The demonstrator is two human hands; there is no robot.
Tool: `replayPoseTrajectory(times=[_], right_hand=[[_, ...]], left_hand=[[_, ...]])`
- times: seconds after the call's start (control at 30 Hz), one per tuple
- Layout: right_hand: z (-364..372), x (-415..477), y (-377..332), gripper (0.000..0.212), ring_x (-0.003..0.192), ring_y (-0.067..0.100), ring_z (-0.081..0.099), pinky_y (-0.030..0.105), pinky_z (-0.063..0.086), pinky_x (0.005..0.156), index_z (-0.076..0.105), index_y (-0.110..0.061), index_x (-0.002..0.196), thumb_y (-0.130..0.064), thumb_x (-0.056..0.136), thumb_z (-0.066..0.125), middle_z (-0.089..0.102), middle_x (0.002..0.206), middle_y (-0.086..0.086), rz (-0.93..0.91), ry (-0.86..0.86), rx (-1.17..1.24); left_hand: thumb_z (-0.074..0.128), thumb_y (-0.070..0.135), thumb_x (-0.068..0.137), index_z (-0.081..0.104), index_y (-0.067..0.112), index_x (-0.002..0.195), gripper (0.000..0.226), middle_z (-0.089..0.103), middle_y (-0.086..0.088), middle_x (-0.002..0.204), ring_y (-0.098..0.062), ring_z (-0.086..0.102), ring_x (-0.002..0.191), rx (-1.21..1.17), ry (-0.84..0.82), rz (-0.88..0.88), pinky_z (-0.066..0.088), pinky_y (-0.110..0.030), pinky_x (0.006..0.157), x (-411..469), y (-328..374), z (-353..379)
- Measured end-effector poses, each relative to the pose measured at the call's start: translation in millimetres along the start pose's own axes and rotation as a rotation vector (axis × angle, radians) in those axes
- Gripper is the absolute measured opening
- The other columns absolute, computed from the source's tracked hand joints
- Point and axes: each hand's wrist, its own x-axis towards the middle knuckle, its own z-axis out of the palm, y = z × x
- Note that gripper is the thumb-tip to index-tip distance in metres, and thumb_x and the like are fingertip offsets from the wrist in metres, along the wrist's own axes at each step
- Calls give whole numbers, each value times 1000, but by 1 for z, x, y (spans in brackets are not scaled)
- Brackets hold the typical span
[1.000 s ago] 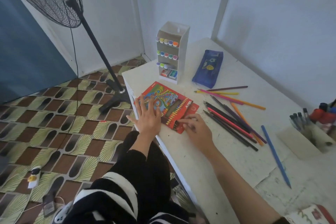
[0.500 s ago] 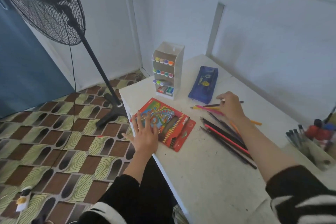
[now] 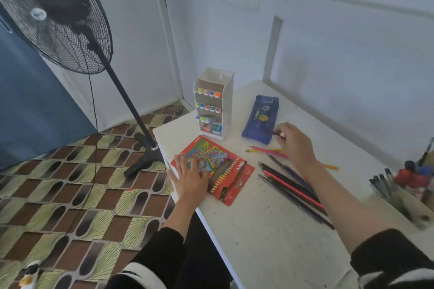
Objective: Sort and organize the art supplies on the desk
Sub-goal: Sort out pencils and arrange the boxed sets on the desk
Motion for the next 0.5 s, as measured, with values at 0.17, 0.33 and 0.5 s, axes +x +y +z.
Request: replayPoseTrajectory(times=[0.17, 0.33, 0.5], right_hand=[[-23, -30, -48, 31, 62, 14, 56, 21, 50, 58, 48, -4, 111, 4, 84, 61, 57, 84, 0, 85, 229, 543], [-6, -78, -72, 27, 68, 22, 68, 30, 56, 61, 43, -16, 96, 9, 89, 49, 65, 85, 12, 455, 330, 1096], [25, -117, -78, 22, 70, 23, 69, 30, 56, 61, 51, -12, 91, -13, 102, 32, 70, 85, 11, 607, 394, 1277]], left_hand=[[35, 37, 97, 28, 22, 145, 51, 0, -7, 160, -23, -14, 146, -78, 79, -27, -4, -53, 117, -5, 5, 8], [32, 28, 97, 22, 19, 150, 55, 1, -5, 161, -20, -13, 146, -92, 98, -7, -11, -45, 116, -5, 4, 8], [31, 24, 97, 21, 19, 151, 55, 3, -5, 161, -19, -10, 147, -100, 117, 4, -11, -45, 116, -4, 4, 10]])
